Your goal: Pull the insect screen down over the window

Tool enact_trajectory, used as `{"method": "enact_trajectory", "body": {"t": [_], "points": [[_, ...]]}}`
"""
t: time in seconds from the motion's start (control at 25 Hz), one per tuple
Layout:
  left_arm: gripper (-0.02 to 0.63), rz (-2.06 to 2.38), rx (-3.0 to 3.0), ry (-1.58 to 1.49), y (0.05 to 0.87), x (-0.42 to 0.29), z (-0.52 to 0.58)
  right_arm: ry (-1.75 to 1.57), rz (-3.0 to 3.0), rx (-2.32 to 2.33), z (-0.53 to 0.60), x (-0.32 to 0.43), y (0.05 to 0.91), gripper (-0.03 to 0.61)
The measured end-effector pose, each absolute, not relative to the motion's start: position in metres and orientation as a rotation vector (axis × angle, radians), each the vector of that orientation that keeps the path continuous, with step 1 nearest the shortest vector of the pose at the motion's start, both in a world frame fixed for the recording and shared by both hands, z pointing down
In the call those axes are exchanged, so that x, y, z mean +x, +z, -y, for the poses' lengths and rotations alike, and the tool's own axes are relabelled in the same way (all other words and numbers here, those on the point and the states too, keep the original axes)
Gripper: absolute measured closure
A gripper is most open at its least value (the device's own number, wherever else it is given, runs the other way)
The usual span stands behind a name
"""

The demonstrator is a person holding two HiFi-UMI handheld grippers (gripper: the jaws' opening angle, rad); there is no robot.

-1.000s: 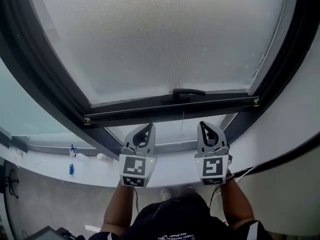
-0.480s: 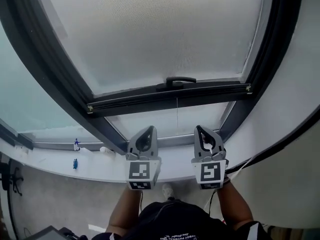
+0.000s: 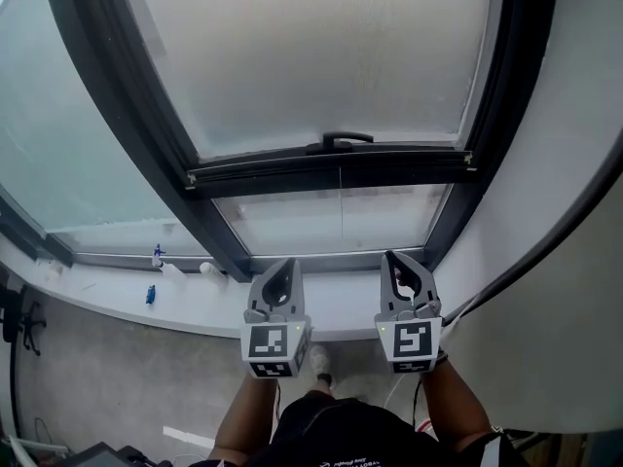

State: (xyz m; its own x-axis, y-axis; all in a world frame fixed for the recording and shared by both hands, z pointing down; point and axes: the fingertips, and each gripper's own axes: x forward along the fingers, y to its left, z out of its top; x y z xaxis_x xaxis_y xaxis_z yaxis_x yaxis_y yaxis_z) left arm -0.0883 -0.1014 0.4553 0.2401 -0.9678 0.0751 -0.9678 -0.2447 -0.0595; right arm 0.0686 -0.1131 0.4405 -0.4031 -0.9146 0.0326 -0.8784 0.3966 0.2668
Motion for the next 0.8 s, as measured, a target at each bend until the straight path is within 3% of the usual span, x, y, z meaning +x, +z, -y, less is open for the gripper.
{"method": "enact_trajectory", "body": {"t": [0.8], "points": [[0.611,-1.945,-2.446,-0.200,0.475,-0.074,-0.008,-0.297,2.525,1.705,-0.002,0.099,0.456,0.574]]}}
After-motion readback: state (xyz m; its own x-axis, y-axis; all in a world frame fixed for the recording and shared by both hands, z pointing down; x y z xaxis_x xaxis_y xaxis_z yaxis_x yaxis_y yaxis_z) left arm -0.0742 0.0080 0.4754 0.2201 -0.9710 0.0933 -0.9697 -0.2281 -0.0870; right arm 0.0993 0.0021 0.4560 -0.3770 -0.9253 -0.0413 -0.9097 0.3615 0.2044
